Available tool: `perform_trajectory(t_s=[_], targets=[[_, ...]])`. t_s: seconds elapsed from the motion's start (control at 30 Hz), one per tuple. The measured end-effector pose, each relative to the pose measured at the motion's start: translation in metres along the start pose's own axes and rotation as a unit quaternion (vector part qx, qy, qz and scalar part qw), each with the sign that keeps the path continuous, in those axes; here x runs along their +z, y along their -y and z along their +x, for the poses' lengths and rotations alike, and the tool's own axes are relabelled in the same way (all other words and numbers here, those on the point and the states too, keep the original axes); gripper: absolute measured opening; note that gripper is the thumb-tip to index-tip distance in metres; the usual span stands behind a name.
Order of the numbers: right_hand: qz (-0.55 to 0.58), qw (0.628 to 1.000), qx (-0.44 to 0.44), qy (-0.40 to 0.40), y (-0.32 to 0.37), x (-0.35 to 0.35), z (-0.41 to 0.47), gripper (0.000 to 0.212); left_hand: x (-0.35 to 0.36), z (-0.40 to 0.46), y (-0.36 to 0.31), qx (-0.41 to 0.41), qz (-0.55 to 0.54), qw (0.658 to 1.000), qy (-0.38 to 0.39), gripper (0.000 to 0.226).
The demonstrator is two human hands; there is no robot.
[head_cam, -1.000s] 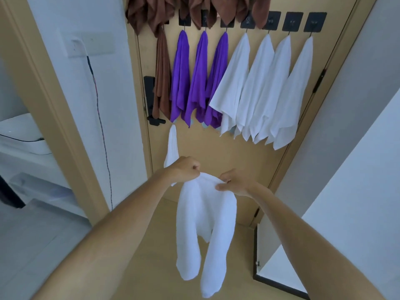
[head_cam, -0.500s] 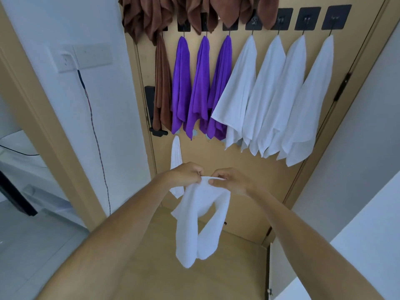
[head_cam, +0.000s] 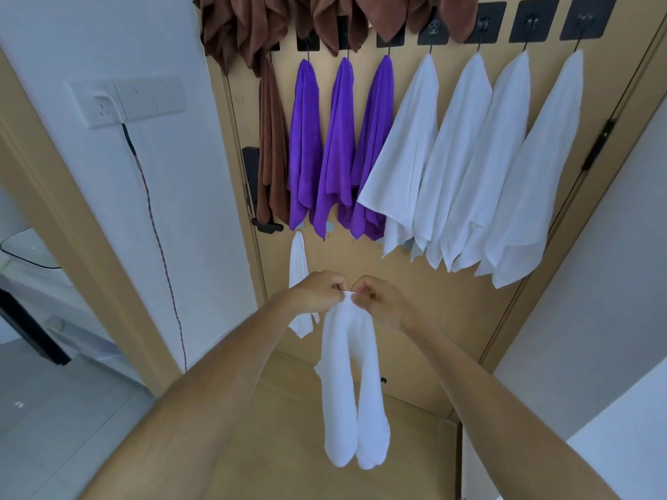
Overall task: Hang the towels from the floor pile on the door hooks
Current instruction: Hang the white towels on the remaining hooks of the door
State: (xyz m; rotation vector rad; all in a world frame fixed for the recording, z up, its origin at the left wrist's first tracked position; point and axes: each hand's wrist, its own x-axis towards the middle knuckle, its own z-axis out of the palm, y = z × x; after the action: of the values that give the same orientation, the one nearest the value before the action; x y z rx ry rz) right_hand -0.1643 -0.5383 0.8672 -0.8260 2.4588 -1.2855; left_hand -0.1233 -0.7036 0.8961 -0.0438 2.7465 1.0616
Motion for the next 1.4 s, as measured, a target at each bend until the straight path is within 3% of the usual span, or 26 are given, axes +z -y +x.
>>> perform_trajectory(t_s=[0.3, 0.5, 0.77, 0.93, 1.27, 1.4], targets=[[-0.034, 0.998, 0.003, -0.051, 0.0, 0.034, 0.047, 0.008, -0.023, 0.032, 0.05, 0.012, -0.003, 1.0, -0.021, 0.016], [-0.089, 0.993, 0.03, -0.073, 0.002, 0.072, 0.109, 0.015, -0.06, 0.071, 0.107, 0.028, 0.032, 0.999, 0.01, 0.016], [-0.124, 0.982, 0.044, -0.134, 0.009, 0.125, 0.183, 0.013, -0.106, 0.126, 0.18, 0.098, 0.087, 0.991, 0.019, 0.015], [-0.111, 0.977, 0.084, -0.161, 0.001, 0.13, 0.213, 0.01, -0.111, 0.163, 0.204, 0.135, 0.077, 0.988, 0.001, 0.014], [-0.084, 0.973, 0.115, -0.184, -0.059, 0.131, 0.26, 0.005, -0.094, 0.227, 0.225, 0.121, 0.044, 0.992, 0.0, 0.001], [-0.081, 0.971, 0.118, -0.192, -0.083, 0.138, 0.275, 0.007, -0.082, 0.244, 0.237, 0.115, 0.047, 0.992, -0.017, 0.014]])
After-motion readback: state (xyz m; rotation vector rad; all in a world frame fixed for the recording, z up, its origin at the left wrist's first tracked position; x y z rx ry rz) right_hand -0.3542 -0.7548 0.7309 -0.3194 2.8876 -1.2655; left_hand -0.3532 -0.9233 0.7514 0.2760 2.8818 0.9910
